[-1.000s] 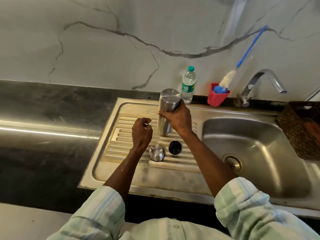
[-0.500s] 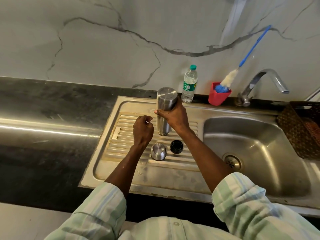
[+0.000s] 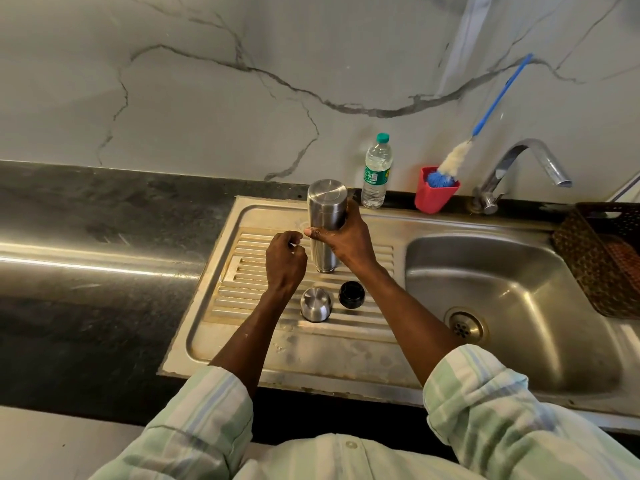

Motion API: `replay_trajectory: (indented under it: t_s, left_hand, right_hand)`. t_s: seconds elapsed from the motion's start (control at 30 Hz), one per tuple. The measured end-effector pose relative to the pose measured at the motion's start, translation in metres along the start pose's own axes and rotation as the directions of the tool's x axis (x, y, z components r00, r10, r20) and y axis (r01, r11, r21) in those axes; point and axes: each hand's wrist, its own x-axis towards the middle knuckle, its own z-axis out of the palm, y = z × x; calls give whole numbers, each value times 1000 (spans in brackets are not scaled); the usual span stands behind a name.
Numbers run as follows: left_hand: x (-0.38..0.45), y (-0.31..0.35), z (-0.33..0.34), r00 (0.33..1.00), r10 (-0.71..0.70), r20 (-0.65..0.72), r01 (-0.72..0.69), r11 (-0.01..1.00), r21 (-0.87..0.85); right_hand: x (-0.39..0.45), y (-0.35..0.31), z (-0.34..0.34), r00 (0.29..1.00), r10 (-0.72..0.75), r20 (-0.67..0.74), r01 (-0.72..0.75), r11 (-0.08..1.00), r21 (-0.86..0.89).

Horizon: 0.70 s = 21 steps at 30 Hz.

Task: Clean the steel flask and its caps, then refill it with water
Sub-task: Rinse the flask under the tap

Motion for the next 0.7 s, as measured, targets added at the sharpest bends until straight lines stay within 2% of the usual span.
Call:
replay_trajectory:
  t_s: [0.43,0.7]
  left_hand:
    - [-6,4,5,1000,10,-10,-9,999,31]
    - [-18,14,7,994,25,-108,-27,1000,-15]
  right_hand:
    - [-3,7,0,1000,-7,25,6,1000,26]
    - [-12,15,-7,1000,24,-9,-24,999,-32]
